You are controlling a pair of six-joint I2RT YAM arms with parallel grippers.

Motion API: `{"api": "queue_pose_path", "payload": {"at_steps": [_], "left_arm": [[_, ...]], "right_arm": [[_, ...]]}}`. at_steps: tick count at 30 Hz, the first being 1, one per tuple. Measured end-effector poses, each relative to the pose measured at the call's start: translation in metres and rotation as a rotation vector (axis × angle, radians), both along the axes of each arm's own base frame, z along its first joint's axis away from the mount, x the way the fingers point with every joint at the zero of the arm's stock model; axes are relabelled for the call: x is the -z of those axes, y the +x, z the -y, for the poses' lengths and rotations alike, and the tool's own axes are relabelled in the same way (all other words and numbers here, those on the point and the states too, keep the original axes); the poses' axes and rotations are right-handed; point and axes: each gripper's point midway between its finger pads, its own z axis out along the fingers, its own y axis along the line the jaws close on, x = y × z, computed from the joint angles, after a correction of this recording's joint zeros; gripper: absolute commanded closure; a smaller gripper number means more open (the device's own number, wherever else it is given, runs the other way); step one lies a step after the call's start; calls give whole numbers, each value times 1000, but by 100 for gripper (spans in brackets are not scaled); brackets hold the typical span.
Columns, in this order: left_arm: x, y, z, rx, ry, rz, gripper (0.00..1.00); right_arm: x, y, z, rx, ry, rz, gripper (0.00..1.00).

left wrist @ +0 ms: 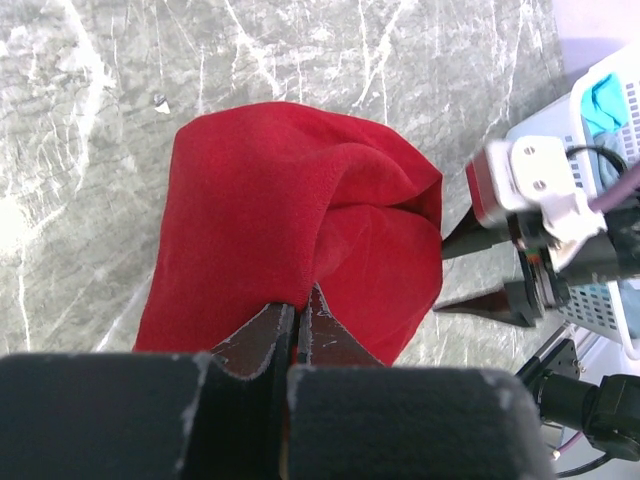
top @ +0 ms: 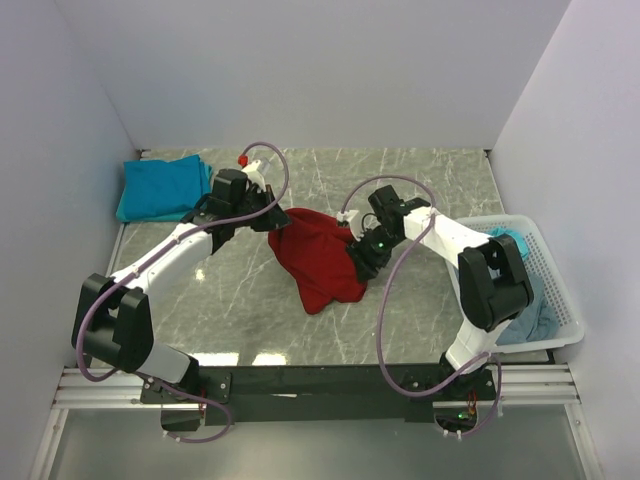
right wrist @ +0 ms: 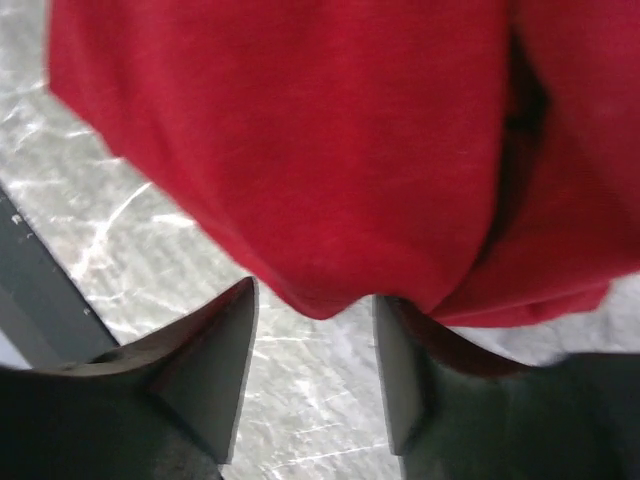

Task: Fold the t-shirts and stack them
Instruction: Flatten the tshirt out

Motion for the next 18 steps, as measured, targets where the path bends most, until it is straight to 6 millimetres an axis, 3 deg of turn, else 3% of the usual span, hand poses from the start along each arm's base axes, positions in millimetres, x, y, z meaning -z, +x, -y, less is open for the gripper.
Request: {"api": "queue_pose_path", "payload": {"at_steps": [2, 3, 5, 6, 10, 13, 15, 18], "left_arm": [[1, 0, 0, 1, 1, -1, 99], [1, 0, 0, 2, 1, -1, 100], [2, -1, 0, 2, 2, -3, 100], [2, -1, 0, 2, 2, -4, 99], [2, -1, 0, 3, 1, -4, 100], [1, 0, -1, 1, -3, -4, 100], [-2, 3, -4, -4, -10, -1, 100], [-23, 20, -10, -29, -22, 15, 100]], "right_arm": [[2, 6, 0, 18, -14, 8, 55], [3, 8, 1, 28, -21, 12, 73], [3, 14, 1, 43, -31, 25, 97], [2, 17, 2, 56, -38, 31, 100], [-7, 30, 1, 87, -50, 71, 100], [-24, 45, 0, 98, -53, 130, 100], [-49, 62, -2, 111, -50, 198, 100], [-113, 100, -11, 139, -6, 368, 100]]}}
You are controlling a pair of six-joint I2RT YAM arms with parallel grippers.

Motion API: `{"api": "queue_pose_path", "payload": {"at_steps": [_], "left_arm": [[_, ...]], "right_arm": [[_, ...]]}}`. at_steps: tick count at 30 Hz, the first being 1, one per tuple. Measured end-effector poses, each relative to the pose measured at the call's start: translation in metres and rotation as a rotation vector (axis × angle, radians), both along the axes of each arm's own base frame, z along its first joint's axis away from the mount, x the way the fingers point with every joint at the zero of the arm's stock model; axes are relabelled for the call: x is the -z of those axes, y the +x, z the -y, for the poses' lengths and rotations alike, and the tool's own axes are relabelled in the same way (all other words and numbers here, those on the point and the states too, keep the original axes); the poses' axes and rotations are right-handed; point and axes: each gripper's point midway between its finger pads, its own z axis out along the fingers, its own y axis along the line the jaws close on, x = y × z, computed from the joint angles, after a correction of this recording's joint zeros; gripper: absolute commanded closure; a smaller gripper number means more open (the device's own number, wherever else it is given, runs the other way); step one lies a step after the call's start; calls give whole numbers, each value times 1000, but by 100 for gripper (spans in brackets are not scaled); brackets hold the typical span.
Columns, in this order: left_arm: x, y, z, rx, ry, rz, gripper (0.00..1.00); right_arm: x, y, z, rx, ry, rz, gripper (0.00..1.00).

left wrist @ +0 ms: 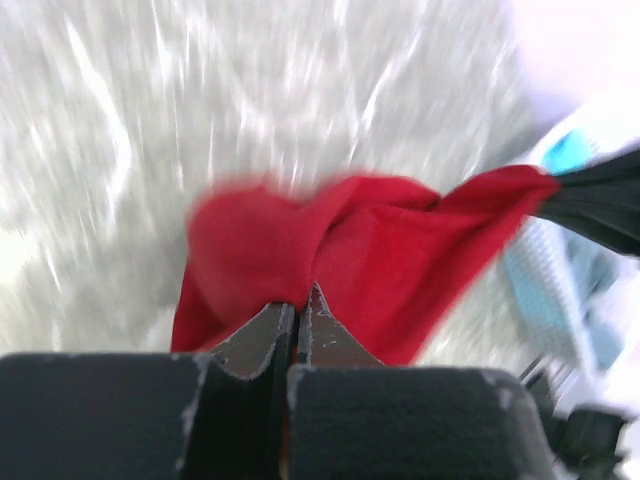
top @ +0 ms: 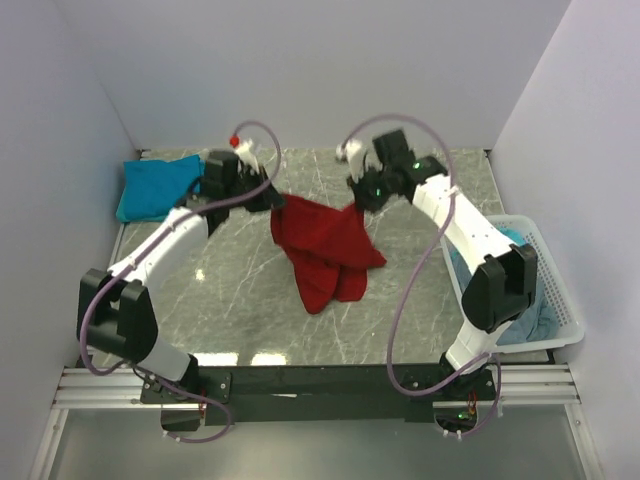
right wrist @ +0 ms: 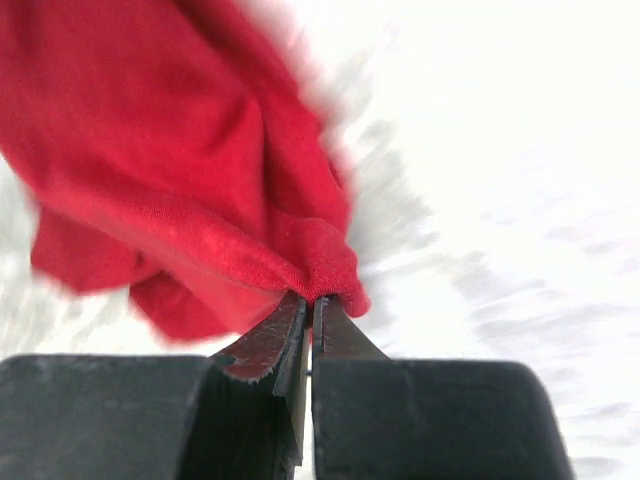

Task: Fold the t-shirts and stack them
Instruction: Flatten the tshirt out

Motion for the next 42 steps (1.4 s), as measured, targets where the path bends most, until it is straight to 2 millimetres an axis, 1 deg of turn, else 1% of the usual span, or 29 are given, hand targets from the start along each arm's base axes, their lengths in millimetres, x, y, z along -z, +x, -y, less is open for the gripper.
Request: {"api": "queue_pose_path", "payload": {"at_steps": [1, 3, 4, 5, 6, 8, 9, 10, 11, 12, 13, 15, 16, 17, 19, 21, 23, 24, 25, 27, 28, 30, 33, 34, 36, 37, 39, 40, 42], "left_arm": [[-17, 13, -2, -11, -12, 26, 100], [-61, 38, -5, -32, -36, 98, 100], [-94, 52, -7, -43, -56, 164, 100], [-119, 58, -10, -52, -70, 214, 100], [-148, 63, -13, -61, -87, 275, 100], [-205, 61, -19, -71, -120, 400, 100], [-224, 55, -21, -71, -132, 447, 100], [-243, 44, -23, -69, -146, 492, 100], [-257, 30, -25, -64, -158, 527, 100], [-269, 14, -28, -56, -175, 561, 100], [-273, -1, -29, -43, -187, 576, 100], [-272, -35, -29, -1, -214, 596, 100], [-265, -52, -27, 28, -226, 589, 100], [-253, -65, -24, 55, -238, 573, 100], [-224, -89, -16, 107, -246, 522, 100], [-186, -103, -8, 145, -237, 440, 100], [-153, -107, -3, 156, -213, 351, 100], [-137, -108, -3, 151, -196, 306, 100], [-127, -109, -4, 145, -182, 271, 100], [-123, -114, -7, 133, -165, 248, 100], [-126, -116, -8, 129, -163, 252, 100], [-149, -121, -12, 123, -166, 293, 100], [-209, -124, -18, 110, -188, 437, 100], [-234, -126, -20, 102, -202, 499, 100], [-265, -125, -21, 95, -220, 585, 100], [-279, -124, -21, 93, -230, 625, 100], [-294, -113, -18, 83, -246, 673, 100], [-295, -101, -15, 78, -250, 678, 100], [-282, -71, -8, 66, -258, 638, 100]], "right_arm": [[-31, 16, -4, 10, 24, 84, 100], [-98, 39, -9, 25, 82, 244, 100], [-136, 47, -10, 34, 122, 332, 100], [-167, 49, -9, 39, 154, 401, 100], [-205, 48, -5, 47, 193, 483, 100], [-256, 31, 3, 42, 254, 596, 100], [-277, 16, 10, 36, 278, 640, 100], [-292, 0, 15, 25, 299, 676, 100], [-306, -23, 21, 4, 327, 716, 100], [-309, -41, 24, -18, 338, 730, 100], [-307, -61, 28, -45, 346, 738, 100], [-290, -98, 32, -114, 351, 740, 100], [-270, -113, 35, -151, 339, 720, 100], [-256, -126, 38, -173, 330, 713, 100], [-217, -151, 45, -214, 303, 656, 100], [-184, -165, 49, -236, 279, 590, 100], [-161, -171, 51, -235, 264, 528, 100], [-156, -172, 53, -231, 261, 514, 100], [-154, -172, 54, -226, 259, 503, 100], [-156, -167, 54, -212, 260, 497, 100], [-159, -165, 55, -205, 263, 495, 100], [-181, -160, 54, -194, 284, 521, 100], [-227, -153, 54, -175, 330, 598, 100], [-246, -151, 53, -168, 352, 633, 100], [-273, -147, 53, -160, 385, 692, 100], [-282, -144, 52, -154, 400, 710, 100], [-290, -136, 51, -136, 422, 724, 100], [-291, -132, 50, -124, 433, 724, 100], [-287, -119, 50, -90, 446, 722, 100]]}}
